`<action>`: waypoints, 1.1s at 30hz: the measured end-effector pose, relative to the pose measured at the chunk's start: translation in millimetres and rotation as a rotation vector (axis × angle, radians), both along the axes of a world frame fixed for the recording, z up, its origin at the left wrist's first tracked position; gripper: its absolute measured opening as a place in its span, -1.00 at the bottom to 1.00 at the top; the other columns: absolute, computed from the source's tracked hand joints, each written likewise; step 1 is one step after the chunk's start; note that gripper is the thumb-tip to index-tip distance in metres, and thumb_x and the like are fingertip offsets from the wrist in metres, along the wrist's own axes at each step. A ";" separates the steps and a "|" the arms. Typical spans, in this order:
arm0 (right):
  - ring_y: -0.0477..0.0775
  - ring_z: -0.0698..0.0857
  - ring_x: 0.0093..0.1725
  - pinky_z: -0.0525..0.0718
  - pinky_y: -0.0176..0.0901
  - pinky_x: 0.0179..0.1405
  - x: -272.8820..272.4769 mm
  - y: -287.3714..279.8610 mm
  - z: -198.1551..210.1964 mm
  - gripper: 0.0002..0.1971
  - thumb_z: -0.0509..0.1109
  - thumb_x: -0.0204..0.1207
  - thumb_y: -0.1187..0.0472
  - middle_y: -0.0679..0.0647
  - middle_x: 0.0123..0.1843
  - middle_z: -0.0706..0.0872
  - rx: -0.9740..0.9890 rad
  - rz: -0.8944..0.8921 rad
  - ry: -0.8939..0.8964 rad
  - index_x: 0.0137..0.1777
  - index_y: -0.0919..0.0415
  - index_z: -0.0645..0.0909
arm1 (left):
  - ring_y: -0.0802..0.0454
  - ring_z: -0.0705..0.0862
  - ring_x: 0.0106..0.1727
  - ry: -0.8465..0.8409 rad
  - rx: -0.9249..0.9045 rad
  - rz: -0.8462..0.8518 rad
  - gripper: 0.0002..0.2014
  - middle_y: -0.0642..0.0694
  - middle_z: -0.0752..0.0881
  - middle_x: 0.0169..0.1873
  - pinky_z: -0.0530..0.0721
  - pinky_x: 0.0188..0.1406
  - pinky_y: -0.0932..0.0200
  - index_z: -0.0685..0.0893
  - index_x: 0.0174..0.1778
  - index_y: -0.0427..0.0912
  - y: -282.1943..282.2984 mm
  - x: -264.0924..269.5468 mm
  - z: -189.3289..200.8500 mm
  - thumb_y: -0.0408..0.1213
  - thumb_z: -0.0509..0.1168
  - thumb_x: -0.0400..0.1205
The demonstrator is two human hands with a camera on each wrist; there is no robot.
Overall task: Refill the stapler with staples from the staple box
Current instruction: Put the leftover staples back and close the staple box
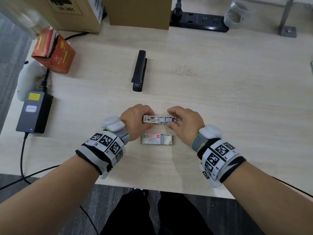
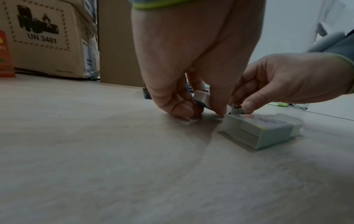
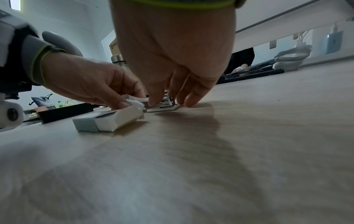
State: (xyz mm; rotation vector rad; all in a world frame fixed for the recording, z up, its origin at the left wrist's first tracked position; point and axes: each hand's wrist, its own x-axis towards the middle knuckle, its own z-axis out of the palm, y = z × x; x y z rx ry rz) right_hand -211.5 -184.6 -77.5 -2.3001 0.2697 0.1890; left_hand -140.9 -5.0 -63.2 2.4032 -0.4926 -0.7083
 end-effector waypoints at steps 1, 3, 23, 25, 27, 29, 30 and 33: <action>0.12 0.67 0.05 0.64 0.05 0.10 0.0 -0.4 -0.2 -0.64 0.54 0.36 0.20 0.02 0.02 0.76 0.003 -0.003 0.001 0.16 0.06 0.63 | -0.03 0.62 -0.11 0.003 -0.001 -0.002 -0.79 -0.07 0.68 -0.05 0.56 -0.12 0.11 0.67 -0.02 -0.03 0.1 0.1 -0.1 -0.28 0.44 0.46; 0.13 0.66 0.07 0.65 0.11 0.10 -1.0 -2.6 -2.7 -0.63 0.55 0.34 0.23 0.05 0.04 0.75 0.017 -0.010 -0.017 0.16 0.08 0.63 | -0.01 0.62 -0.12 0.007 -0.005 -0.001 -0.80 -0.05 0.68 -0.05 0.58 -0.12 0.10 0.67 -0.03 -0.02 0.2 0.2 -0.1 -0.28 0.44 0.46; 0.12 0.54 0.08 0.57 -0.02 -0.01 -12.6 -33.0 -13.9 -0.58 0.54 0.33 0.23 0.07 0.02 0.64 -0.071 -0.046 -0.004 0.20 0.09 0.58 | -0.11 0.50 0.12 -0.170 0.166 -0.296 -0.71 -0.08 0.66 0.01 0.37 -0.07 0.16 0.71 0.13 -0.05 -54.5 -3.2 9.3 -0.05 0.32 0.55; 0.10 0.53 0.07 0.56 -0.03 -0.02 -15.2 -39.4 -15.1 -0.56 0.57 0.30 0.18 0.04 0.00 0.64 -0.077 -0.064 0.003 0.18 0.07 0.59 | -0.12 0.49 0.12 -0.166 0.228 -0.324 -0.73 -0.10 0.64 0.01 0.41 -0.08 0.11 0.71 0.10 -0.07 -60.2 -3.2 12.8 -0.05 0.29 0.56; 0.04 0.51 0.04 0.54 -0.07 -0.03 -15.4 -43.0 -15.8 -0.55 0.58 0.28 0.16 0.01 -0.01 0.61 -0.077 -0.076 0.006 0.18 0.05 0.59 | -0.15 0.50 0.11 -0.175 0.281 -0.346 -0.74 -0.13 0.64 0.00 0.49 -0.06 0.04 0.71 0.05 -0.12 -67.0 -3.4 16.6 -0.08 0.30 0.55; -0.02 0.46 0.02 0.49 -0.13 -0.05 -13.9 -44.1 -16.7 -0.55 0.59 0.27 0.15 -0.03 -0.03 0.57 -0.064 -0.081 0.021 0.18 0.05 0.59 | -0.17 0.52 0.10 -0.194 0.336 -0.376 -0.75 -0.15 0.64 0.01 0.49 -0.09 0.05 0.71 0.02 -0.18 -73.4 -2.8 20.4 -0.11 0.30 0.55; -0.01 0.46 0.01 0.48 -0.14 -0.05 -13.0 -44.7 -17.4 -0.54 0.59 0.27 0.15 -0.04 -0.04 0.54 -0.054 -0.084 0.027 0.18 0.05 0.59 | -0.17 0.53 0.10 -0.203 0.364 -0.393 -0.76 -0.15 0.64 0.02 0.47 -0.13 0.06 0.71 0.01 -0.20 -76.4 -2.4 22.2 -0.13 0.30 0.55; 0.02 0.48 0.00 0.51 -0.11 -0.02 -11.3 -47.0 -19.8 -0.52 0.62 0.23 0.17 -0.05 -0.06 0.50 -0.012 -0.096 0.026 0.17 0.06 0.60 | -0.16 0.53 0.02 -0.245 0.439 -0.448 -0.81 -0.17 0.63 -0.07 0.38 -0.24 0.08 0.66 -0.16 -0.25 -82.7 -1.7 27.5 -0.17 0.30 0.54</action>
